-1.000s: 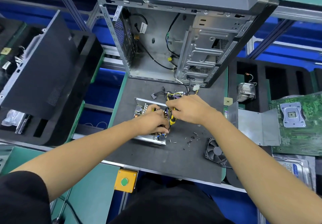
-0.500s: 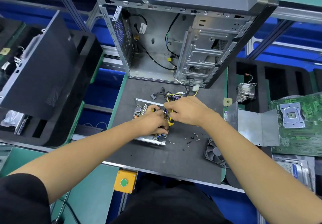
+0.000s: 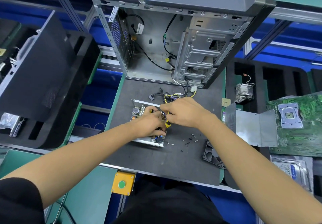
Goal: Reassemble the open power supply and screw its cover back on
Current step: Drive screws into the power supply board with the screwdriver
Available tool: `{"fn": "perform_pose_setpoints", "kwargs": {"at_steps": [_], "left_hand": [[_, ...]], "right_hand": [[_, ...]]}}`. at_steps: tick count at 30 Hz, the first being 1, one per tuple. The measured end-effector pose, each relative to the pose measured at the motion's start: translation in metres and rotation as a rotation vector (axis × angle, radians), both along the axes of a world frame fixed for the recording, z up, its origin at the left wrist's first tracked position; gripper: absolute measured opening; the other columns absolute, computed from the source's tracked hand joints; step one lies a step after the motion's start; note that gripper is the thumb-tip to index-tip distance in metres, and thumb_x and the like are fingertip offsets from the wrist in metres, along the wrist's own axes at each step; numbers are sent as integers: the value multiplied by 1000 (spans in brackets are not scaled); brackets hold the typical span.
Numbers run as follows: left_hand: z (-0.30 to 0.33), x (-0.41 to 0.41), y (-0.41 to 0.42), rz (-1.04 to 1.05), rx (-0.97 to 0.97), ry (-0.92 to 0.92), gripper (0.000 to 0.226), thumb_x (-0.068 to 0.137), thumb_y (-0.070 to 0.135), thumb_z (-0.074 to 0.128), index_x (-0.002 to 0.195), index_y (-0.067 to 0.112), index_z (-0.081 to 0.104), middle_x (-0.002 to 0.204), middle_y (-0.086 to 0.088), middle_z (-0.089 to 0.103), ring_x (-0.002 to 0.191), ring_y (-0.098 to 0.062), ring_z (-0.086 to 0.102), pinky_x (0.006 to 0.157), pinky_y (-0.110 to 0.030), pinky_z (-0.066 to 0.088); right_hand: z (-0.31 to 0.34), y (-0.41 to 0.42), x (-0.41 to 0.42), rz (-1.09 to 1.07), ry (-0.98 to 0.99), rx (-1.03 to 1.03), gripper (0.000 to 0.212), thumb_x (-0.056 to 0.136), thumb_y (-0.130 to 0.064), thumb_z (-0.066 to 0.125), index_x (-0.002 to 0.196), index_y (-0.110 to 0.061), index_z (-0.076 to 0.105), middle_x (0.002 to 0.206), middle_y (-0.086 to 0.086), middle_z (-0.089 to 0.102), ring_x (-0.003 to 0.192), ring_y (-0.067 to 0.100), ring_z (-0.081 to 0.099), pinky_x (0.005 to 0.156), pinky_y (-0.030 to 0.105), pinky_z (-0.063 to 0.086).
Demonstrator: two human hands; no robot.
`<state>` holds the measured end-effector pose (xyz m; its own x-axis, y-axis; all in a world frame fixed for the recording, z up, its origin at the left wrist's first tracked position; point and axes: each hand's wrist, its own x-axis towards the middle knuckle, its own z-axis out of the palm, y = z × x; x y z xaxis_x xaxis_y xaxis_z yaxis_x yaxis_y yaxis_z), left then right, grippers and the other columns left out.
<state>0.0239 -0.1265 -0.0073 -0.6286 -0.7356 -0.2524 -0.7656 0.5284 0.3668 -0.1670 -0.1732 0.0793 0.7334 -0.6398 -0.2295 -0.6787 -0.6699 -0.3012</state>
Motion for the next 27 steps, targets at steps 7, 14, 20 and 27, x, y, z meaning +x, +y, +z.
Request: {"fn": "perform_pose_setpoints", "kwargs": {"at_steps": [7, 14, 20, 27], "left_hand": [[-4, 1, -2, -2, 23, 25, 25, 95, 51, 66, 102, 31, 78, 115, 10, 63, 130, -7, 44, 111, -33, 7], [-10, 1, -5, -19, 24, -13, 23, 95, 50, 66, 102, 31, 78, 108, 15, 65, 128, -4, 46, 110, -32, 5], [-12, 2, -6, -34, 12, -8, 24, 96, 47, 66, 102, 26, 78, 108, 13, 71, 120, -4, 52, 97, -28, 8], [-12, 4, -7, -71, -1, -17, 23, 95, 47, 66, 95, 26, 75, 93, 12, 72, 98, -7, 58, 87, -28, 12]], "right_hand": [[-2, 1, 4, 22, -3, -11, 13, 84, -26, 47, 79, -32, 37, 51, -9, 39, 50, 5, 34, 49, 29, 16], [-6, 0, 7, 42, -1, -12, 3, 84, -27, 47, 84, -30, 48, 53, -10, 43, 52, 1, 36, 50, 28, 18], [1, 1, 9, 101, 42, 14, 9, 82, -28, 49, 89, -31, 46, 60, -7, 50, 55, 10, 42, 50, 29, 17], [3, 4, 16, 187, 108, -74, 22, 81, -26, 58, 101, -28, 48, 58, -7, 40, 61, 29, 46, 49, 32, 20]]}}
